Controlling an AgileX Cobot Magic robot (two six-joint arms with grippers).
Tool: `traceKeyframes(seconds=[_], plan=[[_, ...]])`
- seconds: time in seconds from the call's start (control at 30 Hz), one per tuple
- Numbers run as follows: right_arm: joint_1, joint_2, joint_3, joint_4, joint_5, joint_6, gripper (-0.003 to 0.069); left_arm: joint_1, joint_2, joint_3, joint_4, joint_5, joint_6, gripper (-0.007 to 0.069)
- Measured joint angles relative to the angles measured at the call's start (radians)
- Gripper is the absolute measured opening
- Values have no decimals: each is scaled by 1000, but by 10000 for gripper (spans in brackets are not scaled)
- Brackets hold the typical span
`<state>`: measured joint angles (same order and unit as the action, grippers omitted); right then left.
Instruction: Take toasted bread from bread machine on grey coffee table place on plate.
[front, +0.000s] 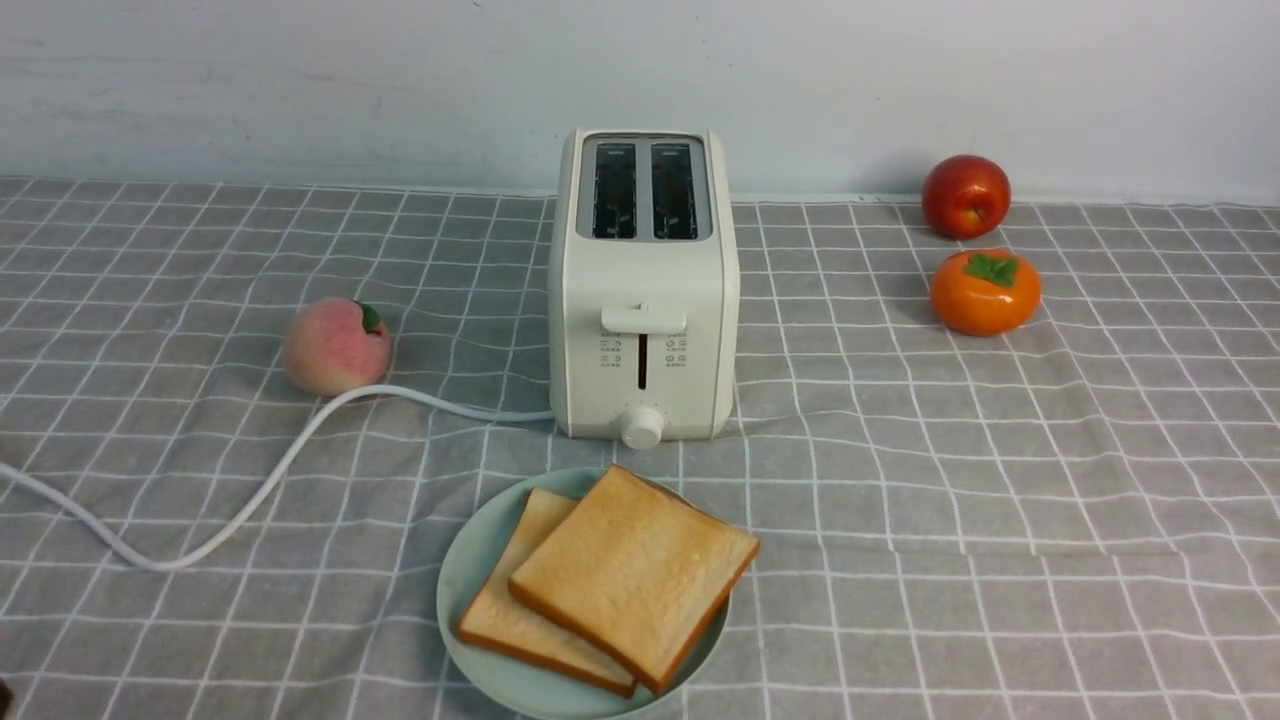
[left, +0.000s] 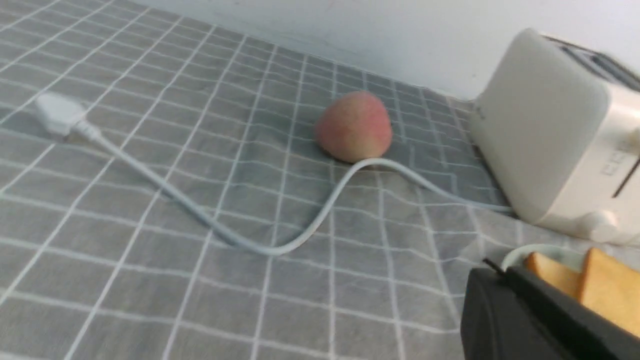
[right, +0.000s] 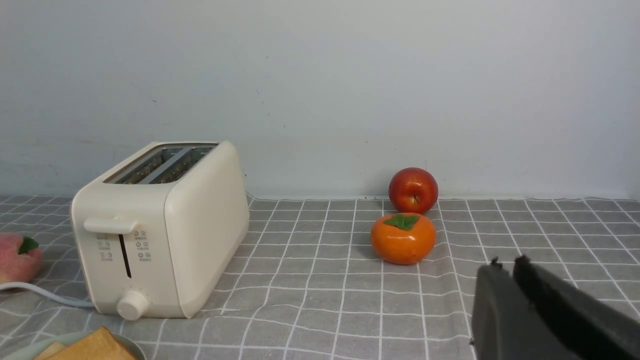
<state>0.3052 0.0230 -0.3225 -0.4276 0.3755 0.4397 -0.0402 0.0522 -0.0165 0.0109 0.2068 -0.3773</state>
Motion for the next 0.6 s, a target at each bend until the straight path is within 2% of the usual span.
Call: traceKeyframes(seconds=[0.13, 0.6], plan=[[0, 0, 5, 0, 0, 0, 50, 27, -63, 46, -2, 161, 0, 3], [0, 0, 6, 0, 1, 0, 71, 28, -62, 48, -5, 181, 0, 17]])
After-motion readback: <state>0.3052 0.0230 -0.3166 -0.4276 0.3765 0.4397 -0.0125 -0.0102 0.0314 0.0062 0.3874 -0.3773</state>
